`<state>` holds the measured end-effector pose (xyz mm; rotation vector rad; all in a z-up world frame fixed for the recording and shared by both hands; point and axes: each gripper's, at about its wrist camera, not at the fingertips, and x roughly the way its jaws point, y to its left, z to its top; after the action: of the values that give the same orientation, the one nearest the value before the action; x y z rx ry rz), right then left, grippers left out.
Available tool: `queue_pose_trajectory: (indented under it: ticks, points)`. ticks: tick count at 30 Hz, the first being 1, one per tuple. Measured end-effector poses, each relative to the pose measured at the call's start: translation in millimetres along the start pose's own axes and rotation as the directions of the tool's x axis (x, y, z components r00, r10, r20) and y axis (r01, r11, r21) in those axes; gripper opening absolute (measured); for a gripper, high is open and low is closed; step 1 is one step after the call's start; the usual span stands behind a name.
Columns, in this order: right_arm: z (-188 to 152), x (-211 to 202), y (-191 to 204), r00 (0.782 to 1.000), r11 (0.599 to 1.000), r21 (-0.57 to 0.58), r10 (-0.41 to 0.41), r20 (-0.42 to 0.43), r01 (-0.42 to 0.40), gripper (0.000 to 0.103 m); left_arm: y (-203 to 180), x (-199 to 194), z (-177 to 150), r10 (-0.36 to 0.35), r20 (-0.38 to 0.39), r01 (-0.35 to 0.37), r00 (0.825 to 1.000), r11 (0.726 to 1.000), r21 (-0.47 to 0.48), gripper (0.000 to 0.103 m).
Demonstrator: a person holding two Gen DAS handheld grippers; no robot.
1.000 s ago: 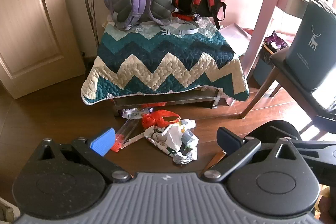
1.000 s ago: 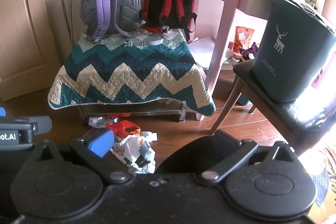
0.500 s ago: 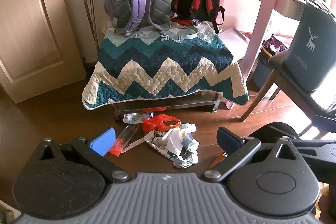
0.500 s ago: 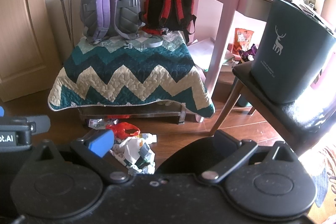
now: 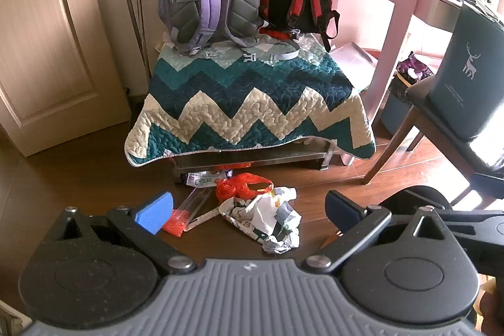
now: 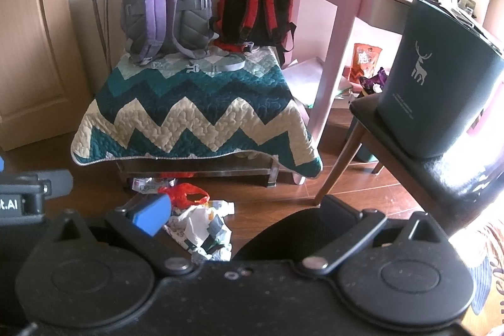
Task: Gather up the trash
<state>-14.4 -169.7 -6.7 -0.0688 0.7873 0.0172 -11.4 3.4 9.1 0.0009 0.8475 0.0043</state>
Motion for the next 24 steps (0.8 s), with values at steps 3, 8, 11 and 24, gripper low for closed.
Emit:
queue_pose_trajectory:
  ticks: [3,8,11,24]
  points:
    - [-1.8,3.3,4.5,1.000,1.000,-0.009,-0.002,0.003,0.002,0.101,3.2,2.7,1.5,0.001,0.000,-0.001,1.000,1.000,-0.009,0.103]
    - [-0.1,5.3,9.3,1.000,0.999,-0.039,-0.007,0.022,0.008,0.101,7.1,9.4,4.5,-0.004,-0.010,0.004,1.000,1.000,-0.018,0.103]
    - [0.4,7.6,9.8,1.000,0.999,-0.045,-0.008,0.018,0.009,0.101,5.3,9.5,4.0,-0.002,-0.010,0.002,1.000,1.000,-0.020,0.103]
    - [24.2,48.2,22.2,0.999,0.987,-0.156,0.034,0.040,-0.027,0.102,28.8,67.6,27.6,0.043,-0.025,-0.045,0.999,0.998,-0.048,0.103]
